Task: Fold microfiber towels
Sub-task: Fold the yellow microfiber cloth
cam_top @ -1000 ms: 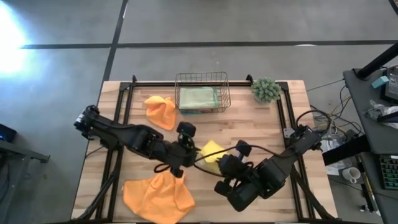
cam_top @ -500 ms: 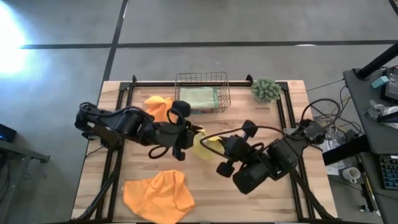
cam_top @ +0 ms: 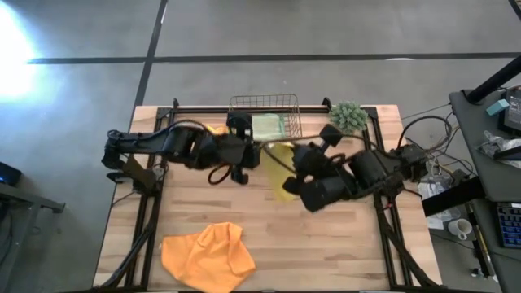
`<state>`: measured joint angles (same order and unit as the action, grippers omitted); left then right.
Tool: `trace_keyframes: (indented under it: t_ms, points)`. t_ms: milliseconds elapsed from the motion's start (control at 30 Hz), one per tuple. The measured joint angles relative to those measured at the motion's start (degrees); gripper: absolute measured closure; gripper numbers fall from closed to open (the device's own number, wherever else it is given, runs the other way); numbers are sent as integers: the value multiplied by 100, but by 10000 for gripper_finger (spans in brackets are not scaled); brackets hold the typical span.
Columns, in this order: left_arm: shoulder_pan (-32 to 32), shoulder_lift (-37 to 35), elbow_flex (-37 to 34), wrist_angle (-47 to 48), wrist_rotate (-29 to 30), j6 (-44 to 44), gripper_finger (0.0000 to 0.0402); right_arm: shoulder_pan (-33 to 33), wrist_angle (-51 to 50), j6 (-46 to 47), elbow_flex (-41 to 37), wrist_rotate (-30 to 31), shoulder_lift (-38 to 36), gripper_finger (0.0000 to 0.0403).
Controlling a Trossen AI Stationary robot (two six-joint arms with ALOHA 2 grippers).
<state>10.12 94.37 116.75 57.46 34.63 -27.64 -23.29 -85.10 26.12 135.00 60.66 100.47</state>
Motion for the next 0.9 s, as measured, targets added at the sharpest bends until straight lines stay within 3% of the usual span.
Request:
trace_keyframes:
  t_ms: [167,333,433,567,900]
  points:
    - [-411,0,0,-340,-158,-189,401,185,7,-76,0,0,-60,394]
    - [-367,0,0,-291,-236,-62,401,191,9,-24,-21,-69,-16,394]
    - [-156,0,0,97,-326,528,401,124,-8,509,-143,-431,18,394]
    - [237,-4,-118,578,-899,1684,401,-77,-29,1365,-412,-1101,185,394]
    - [1279,2,-1456,311,-1362,3625,401,-755,78,3237,-1007,-2195,933,394]
